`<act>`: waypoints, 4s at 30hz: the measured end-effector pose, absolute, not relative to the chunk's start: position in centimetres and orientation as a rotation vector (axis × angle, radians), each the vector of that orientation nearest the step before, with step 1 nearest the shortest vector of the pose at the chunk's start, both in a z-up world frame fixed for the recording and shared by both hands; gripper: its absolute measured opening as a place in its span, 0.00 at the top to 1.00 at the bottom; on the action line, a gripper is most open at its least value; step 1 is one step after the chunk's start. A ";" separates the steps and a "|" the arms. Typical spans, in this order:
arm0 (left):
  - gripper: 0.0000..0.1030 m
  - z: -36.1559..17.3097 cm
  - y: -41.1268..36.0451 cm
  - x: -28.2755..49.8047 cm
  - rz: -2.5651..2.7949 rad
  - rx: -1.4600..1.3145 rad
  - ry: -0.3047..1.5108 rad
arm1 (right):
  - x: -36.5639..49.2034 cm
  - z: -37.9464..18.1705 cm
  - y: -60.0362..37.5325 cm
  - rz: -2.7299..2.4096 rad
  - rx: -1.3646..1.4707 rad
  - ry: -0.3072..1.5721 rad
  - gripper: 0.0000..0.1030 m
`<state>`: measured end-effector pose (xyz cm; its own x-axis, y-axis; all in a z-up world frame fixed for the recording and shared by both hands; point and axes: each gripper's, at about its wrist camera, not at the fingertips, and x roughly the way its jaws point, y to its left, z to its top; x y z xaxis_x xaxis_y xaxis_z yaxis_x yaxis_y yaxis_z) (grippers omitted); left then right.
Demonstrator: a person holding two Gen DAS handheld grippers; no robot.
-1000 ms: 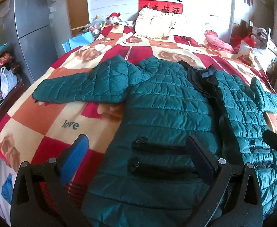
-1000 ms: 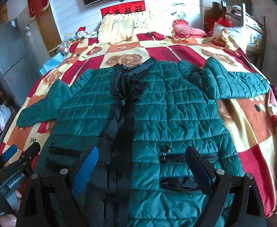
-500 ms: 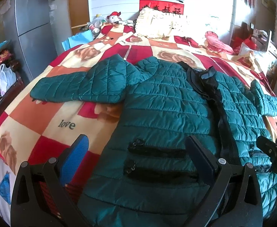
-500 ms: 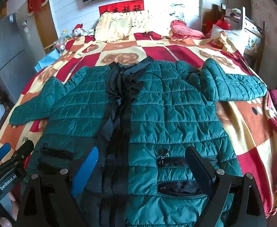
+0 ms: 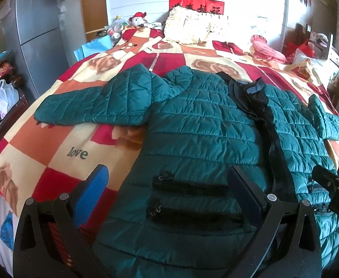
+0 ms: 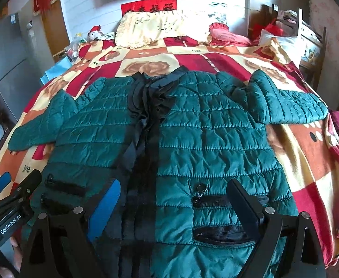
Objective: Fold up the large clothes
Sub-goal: 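Move both grippers over the flat teal puffer jacket, then grasp the jacket sleeve nearest the left gripper with the left gripper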
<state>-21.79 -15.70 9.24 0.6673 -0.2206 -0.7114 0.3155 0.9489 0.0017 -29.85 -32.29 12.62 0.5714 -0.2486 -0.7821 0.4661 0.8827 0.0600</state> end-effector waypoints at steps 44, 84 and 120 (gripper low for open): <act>0.01 8.3 -17.9 -20.6 -0.307 0.153 0.795 | -27.7 11.4 -33.6 -0.433 0.285 0.891 0.10; 0.01 7.9 -7.9 -8.6 -0.110 0.057 0.873 | -16.3 9.6 -31.2 -0.345 0.263 0.943 0.10; 0.09 1.9 13.2 6.6 0.296 -0.458 0.962 | -14.0 7.6 -29.4 -0.292 0.214 1.005 0.11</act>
